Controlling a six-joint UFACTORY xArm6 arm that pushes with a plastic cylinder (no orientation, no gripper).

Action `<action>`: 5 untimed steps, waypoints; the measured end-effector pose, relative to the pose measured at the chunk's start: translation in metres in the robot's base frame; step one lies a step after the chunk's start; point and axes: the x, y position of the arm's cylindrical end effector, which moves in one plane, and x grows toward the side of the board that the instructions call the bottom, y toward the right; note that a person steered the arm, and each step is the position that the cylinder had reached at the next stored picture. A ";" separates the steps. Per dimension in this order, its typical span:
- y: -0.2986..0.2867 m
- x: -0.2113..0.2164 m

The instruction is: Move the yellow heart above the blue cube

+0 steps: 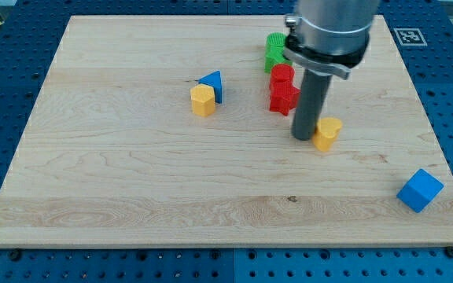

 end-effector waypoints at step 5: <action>0.114 -0.060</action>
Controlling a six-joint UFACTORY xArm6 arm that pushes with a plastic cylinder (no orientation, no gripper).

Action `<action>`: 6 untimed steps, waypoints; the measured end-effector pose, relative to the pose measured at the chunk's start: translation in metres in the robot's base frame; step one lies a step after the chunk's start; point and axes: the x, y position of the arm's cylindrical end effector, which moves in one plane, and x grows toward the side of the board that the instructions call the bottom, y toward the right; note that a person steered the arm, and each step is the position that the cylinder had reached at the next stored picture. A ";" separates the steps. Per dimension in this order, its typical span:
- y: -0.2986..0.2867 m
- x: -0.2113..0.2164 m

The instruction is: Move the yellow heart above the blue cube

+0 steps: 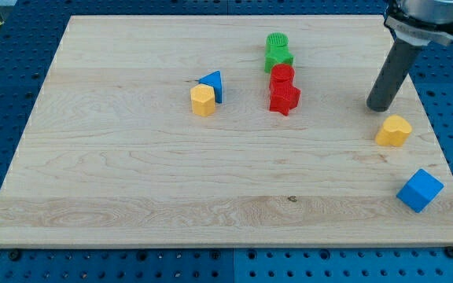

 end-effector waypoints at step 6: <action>0.003 0.085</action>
